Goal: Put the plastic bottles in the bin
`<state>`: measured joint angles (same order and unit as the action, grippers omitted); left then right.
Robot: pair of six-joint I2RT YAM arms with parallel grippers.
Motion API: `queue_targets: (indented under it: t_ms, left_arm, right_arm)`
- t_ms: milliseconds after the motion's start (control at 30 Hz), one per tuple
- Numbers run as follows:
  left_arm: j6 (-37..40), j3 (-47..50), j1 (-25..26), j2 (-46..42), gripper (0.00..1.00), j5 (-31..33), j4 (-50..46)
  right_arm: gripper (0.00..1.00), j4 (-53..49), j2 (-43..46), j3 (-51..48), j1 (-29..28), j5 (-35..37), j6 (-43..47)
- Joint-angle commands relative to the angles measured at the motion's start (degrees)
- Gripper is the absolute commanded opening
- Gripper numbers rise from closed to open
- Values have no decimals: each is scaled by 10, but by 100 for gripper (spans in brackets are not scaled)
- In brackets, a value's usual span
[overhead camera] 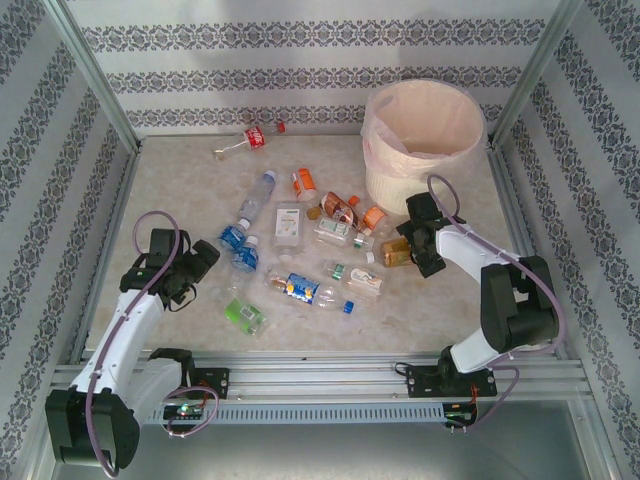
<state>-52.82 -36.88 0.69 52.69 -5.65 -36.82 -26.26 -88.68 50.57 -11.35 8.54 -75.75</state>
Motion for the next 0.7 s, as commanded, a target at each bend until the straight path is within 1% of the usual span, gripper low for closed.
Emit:
queue_targets:
  t_ms: [0, 100, 267, 367, 433, 567, 667]
  left_arm:
    - [1, -1, 0, -8, 100, -5, -38]
    - [1, 0, 0, -6, 100, -8, -41]
    - [-2, -3, 0, 0, 100, -19, -45]
    - [-5, -5, 0, -1, 100, -28, -49]
    - [-7, -2, 0, 0, 100, -45, -45]
    - [-8, 1, 2, 3, 100, -63, -42]
    - [-16, 4, 4, -5, 100, -61, -46]
  right_arm:
    - [95, 13, -13, -7, 8, 19, -29]
    - [93, 26, -8, -27, 9, 11, -49]
    - [84, 61, 23, -75, 11, 22, -74]
    - [76, 74, 52, -100, 13, 39, -78]
    - [70, 87, 81, -122, 14, 50, -75]
    - [62, 89, 150, -159, 18, 82, -62]
    - [57, 108, 224, -193, 20, 104, -18]
